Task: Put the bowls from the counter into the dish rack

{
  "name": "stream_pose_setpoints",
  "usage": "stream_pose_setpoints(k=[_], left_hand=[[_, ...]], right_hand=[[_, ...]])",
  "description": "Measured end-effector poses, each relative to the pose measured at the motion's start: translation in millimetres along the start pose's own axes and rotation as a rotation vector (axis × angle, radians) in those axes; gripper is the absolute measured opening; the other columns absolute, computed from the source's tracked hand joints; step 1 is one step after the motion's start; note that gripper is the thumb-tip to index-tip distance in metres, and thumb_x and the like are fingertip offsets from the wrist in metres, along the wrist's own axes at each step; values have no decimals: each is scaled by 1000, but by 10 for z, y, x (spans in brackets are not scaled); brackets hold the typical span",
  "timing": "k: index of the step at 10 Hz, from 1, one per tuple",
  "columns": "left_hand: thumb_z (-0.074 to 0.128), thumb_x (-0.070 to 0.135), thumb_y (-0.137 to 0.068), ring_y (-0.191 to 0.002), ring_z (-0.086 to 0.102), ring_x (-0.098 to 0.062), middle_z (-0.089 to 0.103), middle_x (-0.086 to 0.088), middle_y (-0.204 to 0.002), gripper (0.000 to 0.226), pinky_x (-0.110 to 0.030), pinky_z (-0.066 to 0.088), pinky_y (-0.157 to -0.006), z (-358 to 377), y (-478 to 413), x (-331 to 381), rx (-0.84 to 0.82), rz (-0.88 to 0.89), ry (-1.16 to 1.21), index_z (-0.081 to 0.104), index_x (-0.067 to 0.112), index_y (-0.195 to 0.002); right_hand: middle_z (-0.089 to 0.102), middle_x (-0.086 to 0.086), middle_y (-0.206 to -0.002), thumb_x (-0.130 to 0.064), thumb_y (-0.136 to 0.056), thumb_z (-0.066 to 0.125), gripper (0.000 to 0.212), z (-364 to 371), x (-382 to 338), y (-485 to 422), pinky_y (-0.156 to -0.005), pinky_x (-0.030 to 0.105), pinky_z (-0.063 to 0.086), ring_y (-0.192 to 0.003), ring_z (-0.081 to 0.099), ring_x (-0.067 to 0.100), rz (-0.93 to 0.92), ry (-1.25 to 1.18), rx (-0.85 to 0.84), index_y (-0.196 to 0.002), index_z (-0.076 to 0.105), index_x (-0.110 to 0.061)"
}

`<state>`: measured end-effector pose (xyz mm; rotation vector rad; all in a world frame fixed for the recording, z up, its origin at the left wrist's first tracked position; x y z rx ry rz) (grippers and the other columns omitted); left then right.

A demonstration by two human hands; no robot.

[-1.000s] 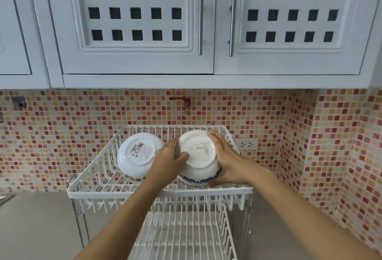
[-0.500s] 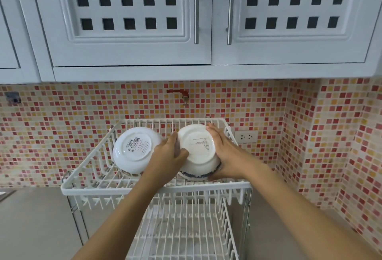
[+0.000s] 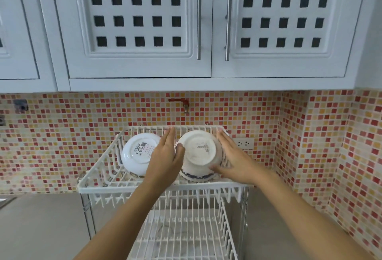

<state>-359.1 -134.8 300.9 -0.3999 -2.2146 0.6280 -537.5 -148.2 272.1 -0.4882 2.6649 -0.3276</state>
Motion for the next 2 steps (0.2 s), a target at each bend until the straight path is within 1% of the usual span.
stream_pose_setpoints(k=[1, 2], left_hand=[[31, 26, -100, -146, 20, -16, 23, -1, -158, 52, -30, 18, -118, -100, 333, 0, -18, 39, -23, 21, 16, -150], [29, 27, -101, -147, 19, -17, 23, -3, -159, 51, -30, 17, -118, -207, 499, -58, -16, 23, -74, 22, 14, -150]], right_hand=[[-14, -8, -159, -53, -93, 37, 78, -19, -270, 217, -118, 35, 7, -147, -5, 8, -11, 2, 133, -151, -6, -22], [-3, -5, -160, -48, -97, 30, 68, -14, -501, 318, -118, 30, 7, -147, 1, 8, -5, -17, 232, -151, 3, -17]])
Point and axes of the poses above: each hand's wrist, its own y-axis away from the middle knuckle, its own z-axis out of the palm, x = y × z, the point moved 8 cm from there along -y, towards the middle knuckle
